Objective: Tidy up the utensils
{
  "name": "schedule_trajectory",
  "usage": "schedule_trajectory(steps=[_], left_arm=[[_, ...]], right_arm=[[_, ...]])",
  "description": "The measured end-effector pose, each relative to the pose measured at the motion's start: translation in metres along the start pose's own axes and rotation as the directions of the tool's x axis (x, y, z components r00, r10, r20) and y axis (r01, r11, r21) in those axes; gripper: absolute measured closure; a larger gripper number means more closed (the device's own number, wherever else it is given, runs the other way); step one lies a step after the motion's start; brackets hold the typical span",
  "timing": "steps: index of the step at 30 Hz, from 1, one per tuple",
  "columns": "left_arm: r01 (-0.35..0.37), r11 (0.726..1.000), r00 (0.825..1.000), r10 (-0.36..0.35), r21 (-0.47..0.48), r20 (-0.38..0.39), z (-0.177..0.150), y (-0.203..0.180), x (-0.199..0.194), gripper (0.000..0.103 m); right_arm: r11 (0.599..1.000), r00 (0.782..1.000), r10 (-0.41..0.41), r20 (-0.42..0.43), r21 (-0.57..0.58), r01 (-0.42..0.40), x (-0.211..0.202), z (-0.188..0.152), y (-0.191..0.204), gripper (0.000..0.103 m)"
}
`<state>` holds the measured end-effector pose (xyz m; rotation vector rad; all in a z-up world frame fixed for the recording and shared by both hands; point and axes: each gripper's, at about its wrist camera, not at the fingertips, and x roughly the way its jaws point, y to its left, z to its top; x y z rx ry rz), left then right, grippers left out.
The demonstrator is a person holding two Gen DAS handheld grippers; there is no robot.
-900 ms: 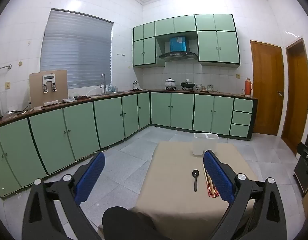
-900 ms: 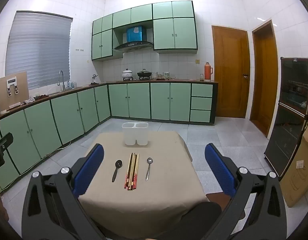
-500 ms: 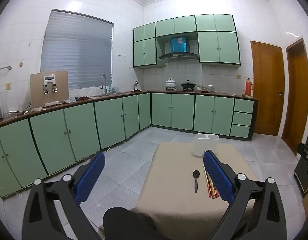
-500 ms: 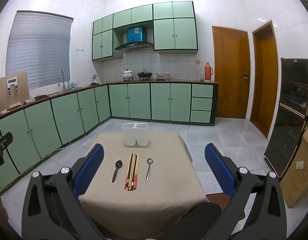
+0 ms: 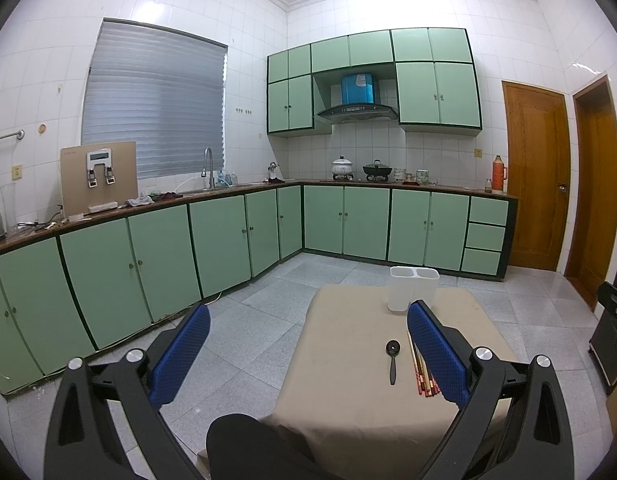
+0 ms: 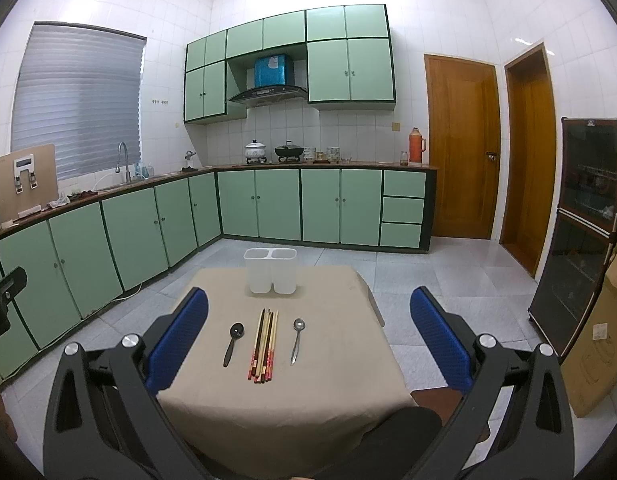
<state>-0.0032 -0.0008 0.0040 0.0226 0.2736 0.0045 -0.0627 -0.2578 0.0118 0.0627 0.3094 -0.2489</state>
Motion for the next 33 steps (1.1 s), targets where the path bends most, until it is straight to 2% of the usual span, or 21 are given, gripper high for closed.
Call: schedule_trajectory(steps=[33], left_arm=[[-0.008, 1.0, 1.0, 0.008, -0.007, 0.003, 0.0021, 0.0043, -0.0001, 0.006]], right_arm=[[1.0, 1.0, 0.007, -0.004, -0.007, -0.007, -0.0041, 0.0045, 0.0012, 0.005]])
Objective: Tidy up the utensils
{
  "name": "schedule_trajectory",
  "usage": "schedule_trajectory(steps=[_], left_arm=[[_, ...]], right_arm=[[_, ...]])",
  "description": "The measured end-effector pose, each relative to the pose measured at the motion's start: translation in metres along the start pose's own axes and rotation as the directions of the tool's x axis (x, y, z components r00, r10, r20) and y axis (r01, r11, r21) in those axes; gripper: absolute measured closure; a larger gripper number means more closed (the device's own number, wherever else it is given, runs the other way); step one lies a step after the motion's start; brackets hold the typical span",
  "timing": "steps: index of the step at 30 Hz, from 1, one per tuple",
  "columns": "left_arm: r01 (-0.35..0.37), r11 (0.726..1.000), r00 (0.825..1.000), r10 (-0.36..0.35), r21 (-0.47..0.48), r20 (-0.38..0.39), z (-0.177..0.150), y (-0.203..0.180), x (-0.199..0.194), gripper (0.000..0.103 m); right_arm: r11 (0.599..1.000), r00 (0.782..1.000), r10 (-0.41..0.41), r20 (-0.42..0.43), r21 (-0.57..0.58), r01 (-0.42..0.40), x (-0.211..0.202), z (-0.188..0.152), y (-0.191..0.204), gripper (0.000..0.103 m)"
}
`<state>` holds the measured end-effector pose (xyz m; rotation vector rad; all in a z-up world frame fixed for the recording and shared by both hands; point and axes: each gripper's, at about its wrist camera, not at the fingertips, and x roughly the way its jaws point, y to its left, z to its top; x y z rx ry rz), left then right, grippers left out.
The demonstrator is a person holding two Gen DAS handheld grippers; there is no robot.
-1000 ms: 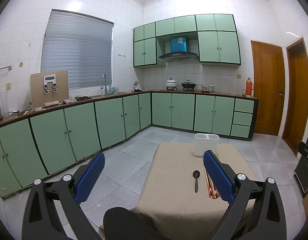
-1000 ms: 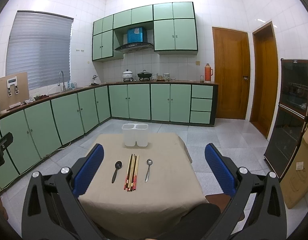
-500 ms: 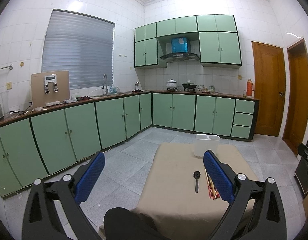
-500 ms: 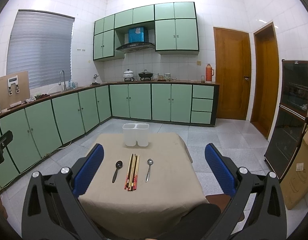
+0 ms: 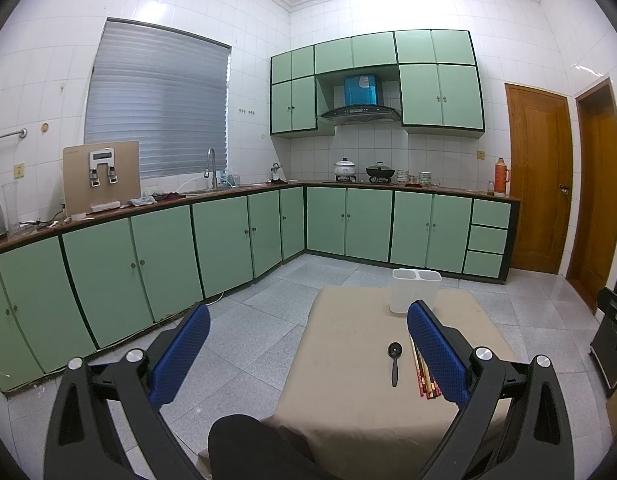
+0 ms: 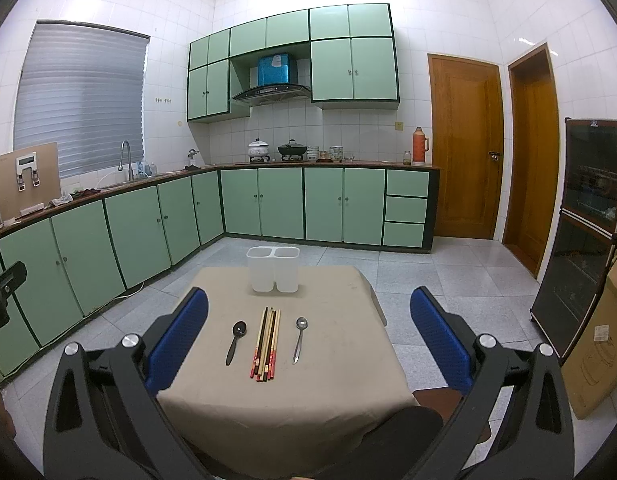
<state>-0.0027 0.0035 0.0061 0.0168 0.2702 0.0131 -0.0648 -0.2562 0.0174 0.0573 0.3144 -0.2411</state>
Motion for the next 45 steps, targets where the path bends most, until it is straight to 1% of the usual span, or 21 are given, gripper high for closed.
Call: schedule_trajectory(steps=[32, 34, 36, 38, 40, 41, 42, 43, 44, 45], left_arm=[[0.001, 1.0, 1.0, -0.001, -0.001, -0.002, -0.002, 0.0, 0.0, 0.006], [0.012, 1.0, 1.0, -0.012, 0.004, -0.013, -0.005, -0.001, 0.004, 0.006], [0.036, 0.999, 0.998, -0.035, 0.019, -0.05, -0.01, -0.005, 0.013, 0.006], [0.093, 0.995, 0.989, -0.089, 0.026, -0.119, -0.019, -0.008, 0.03, 0.006], [0.129, 0.991, 0.972, -0.123, 0.018, -0.198, -0.031, -0.012, 0.052, 0.006], [0.146, 0.989, 0.959, -0.139, 0.012, -0.246, -0.039, -0.015, 0.066, 0.006], [0.158, 0.987, 0.943, -0.153, -0.006, -0.297, -0.047, -0.017, 0.082, 0.006], [0.15, 0.989, 0.931, -0.147, -0.017, -0.335, -0.052, -0.018, 0.094, 0.006], [0.124, 0.992, 0.91, -0.121, -0.017, -0.396, -0.061, -0.021, 0.111, 0.006], [0.118, 0.993, 0.89, -0.108, -0.006, -0.442, -0.069, -0.026, 0.128, 0.006]], right_arm=[[1.0, 1.0, 0.003, -0.002, 0.0, -0.003, 0.0, 0.0, 0.003, 0.005], [1.0, 1.0, 0.004, -0.004, 0.001, -0.004, 0.001, 0.0, 0.003, 0.005], [1.0, 1.0, 0.006, -0.016, 0.009, -0.006, 0.003, -0.001, 0.002, 0.005], [1.0, 0.999, 0.012, -0.032, 0.024, -0.011, 0.012, -0.006, -0.001, 0.005], [1.0, 0.998, 0.016, -0.063, 0.013, -0.015, 0.027, -0.014, 0.0, 0.005], [1.0, 0.996, 0.021, -0.089, 0.007, -0.021, 0.037, -0.018, 0.0, 0.005], [0.999, 0.992, 0.032, -0.119, 0.004, -0.032, 0.047, -0.022, 0.0, 0.005], [0.999, 0.986, 0.049, -0.161, 0.011, -0.048, 0.063, -0.029, -0.002, 0.005], [0.998, 0.981, 0.059, -0.184, 0.017, -0.057, 0.073, -0.033, -0.003, 0.005], [0.997, 0.974, 0.071, -0.213, 0.024, -0.068, 0.086, -0.04, -0.005, 0.005]])
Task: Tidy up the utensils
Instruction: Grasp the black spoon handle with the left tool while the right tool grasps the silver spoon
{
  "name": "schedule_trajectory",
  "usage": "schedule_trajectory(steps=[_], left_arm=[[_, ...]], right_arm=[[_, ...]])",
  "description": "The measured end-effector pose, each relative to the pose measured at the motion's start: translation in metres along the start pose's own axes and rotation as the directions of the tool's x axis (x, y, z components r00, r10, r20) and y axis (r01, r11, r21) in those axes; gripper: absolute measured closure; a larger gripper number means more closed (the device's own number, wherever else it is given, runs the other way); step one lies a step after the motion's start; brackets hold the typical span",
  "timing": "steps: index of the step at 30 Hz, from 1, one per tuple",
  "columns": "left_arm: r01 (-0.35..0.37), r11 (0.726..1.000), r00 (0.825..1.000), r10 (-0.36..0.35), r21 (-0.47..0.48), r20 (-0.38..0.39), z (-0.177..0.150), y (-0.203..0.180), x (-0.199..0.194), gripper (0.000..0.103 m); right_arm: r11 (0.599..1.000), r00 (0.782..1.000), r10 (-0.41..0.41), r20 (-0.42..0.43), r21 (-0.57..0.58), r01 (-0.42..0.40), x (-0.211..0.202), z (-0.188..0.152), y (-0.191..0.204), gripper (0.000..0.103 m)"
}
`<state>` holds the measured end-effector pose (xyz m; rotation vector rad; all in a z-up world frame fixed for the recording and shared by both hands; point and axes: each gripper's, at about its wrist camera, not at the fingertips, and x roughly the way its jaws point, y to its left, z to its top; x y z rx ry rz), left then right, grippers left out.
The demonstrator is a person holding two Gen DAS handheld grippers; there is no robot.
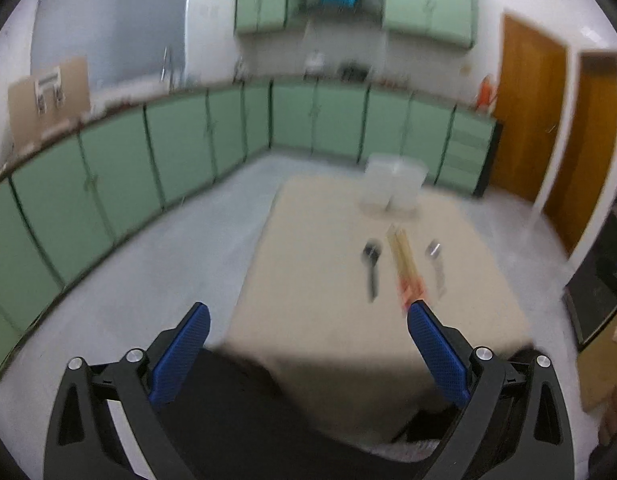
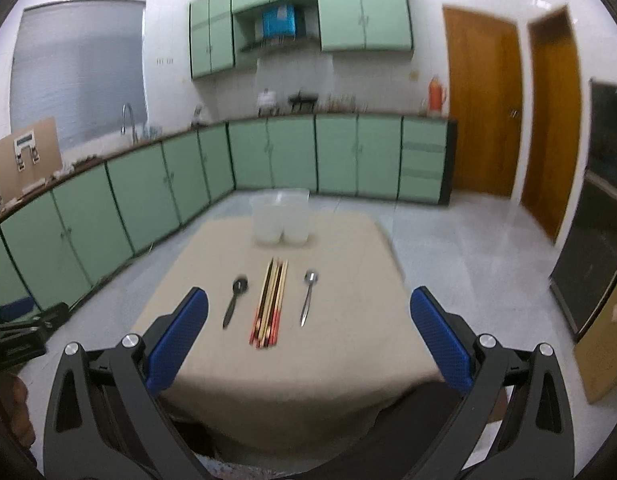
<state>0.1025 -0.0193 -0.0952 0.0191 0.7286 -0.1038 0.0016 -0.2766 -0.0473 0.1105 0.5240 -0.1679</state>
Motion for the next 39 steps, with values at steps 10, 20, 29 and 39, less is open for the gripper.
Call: schedule_trajectory(steps=[10, 20, 29, 39], left_arm=[[0.138, 0.988, 0.977, -0.123, 0.072, -0.176, 0.0, -0.034, 0.133, 0.006], [0.271, 0.963, 0.932, -0.258, 0.016, -0.253, 0.004, -0.057, 0.241, 0.017], [0.205, 0.974, 0.949, -0.173, 0.1, -0.264, -0.006, -0.086, 0.281, 0.031], [0.195, 0.964, 0.97, -0.162, 0.181, -0.182, -0.009, -0.105, 0.281, 0.079]], right_arm=[[0.997, 0.973, 0.076, -0.217, -0.003, -0.078, 0.135, -0.027, 0.003, 0.032], [0.988, 0.904, 0.153, -0.398, 0.076, -0.133, 0.277, -0.062, -0.003, 0.069], [0.99, 0.913, 0.135, -0.384, 0.003, -0.144, 0.315, -0.063, 0.008, 0.069], [0.989, 0.922, 0.14, -0.36, 0.005, -0.148, 0.319, -0.062, -0.007, 0.093]])
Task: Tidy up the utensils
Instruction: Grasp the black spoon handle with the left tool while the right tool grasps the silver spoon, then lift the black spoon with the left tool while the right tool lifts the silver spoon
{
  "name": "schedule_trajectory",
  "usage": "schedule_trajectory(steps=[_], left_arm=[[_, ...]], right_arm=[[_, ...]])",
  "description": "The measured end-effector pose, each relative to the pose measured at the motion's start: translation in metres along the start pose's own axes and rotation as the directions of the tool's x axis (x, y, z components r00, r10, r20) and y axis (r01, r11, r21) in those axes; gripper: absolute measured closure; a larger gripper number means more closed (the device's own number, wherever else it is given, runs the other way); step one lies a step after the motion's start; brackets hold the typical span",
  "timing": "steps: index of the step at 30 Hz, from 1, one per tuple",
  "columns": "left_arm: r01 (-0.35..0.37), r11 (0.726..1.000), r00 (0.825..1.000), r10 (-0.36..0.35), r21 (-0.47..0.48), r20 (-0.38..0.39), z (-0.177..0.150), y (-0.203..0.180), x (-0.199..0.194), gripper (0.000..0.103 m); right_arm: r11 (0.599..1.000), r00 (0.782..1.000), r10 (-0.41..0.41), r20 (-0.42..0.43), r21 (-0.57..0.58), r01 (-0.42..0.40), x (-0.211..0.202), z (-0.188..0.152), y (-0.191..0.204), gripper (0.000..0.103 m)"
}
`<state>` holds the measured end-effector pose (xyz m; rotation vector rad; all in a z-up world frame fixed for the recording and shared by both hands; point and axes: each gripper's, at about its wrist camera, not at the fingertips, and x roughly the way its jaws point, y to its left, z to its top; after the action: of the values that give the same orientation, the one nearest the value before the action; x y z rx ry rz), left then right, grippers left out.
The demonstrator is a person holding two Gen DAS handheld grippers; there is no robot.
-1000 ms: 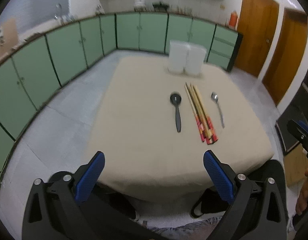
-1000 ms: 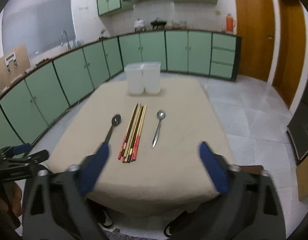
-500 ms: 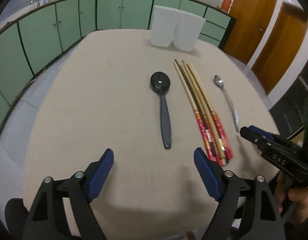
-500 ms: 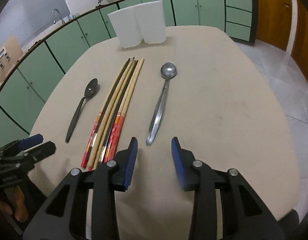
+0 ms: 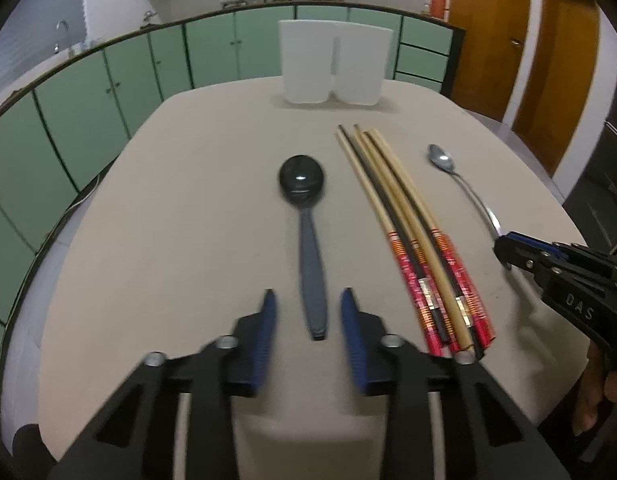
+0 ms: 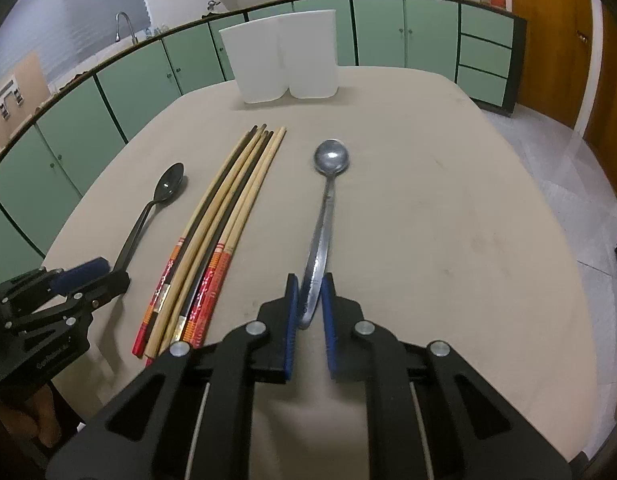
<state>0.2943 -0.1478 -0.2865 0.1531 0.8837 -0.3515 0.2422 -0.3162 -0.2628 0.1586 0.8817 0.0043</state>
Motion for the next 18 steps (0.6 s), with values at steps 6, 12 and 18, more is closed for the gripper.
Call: schedule_trajectory(steps=[6, 12, 18], left_arm=[[0.053, 0.998, 0.999, -0.053, -0.036, 0.007, 0.008, 0.01, -0.012, 0.091], [0.087, 0.993, 0.995, -0.084, -0.08, 0.046, 0.016, 0.022, -0.033, 0.096], [0.087, 0.992, 0.996, -0.085, -0.095, 0.024, 0.018, 0.026, -0.03, 0.095]], right_arm=[[1.0, 0.999, 0.017, 0.048, 0.0, -0.017, -0.021, 0.008, 0.003, 0.093], [1.0, 0.995, 0.023, 0.094, -0.012, -0.022, -0.04, 0.018, 0.007, 0.095], [1.0, 0.994, 0.024, 0.104, 0.0, -0.024, -0.044, 0.019, 0.006, 0.095]])
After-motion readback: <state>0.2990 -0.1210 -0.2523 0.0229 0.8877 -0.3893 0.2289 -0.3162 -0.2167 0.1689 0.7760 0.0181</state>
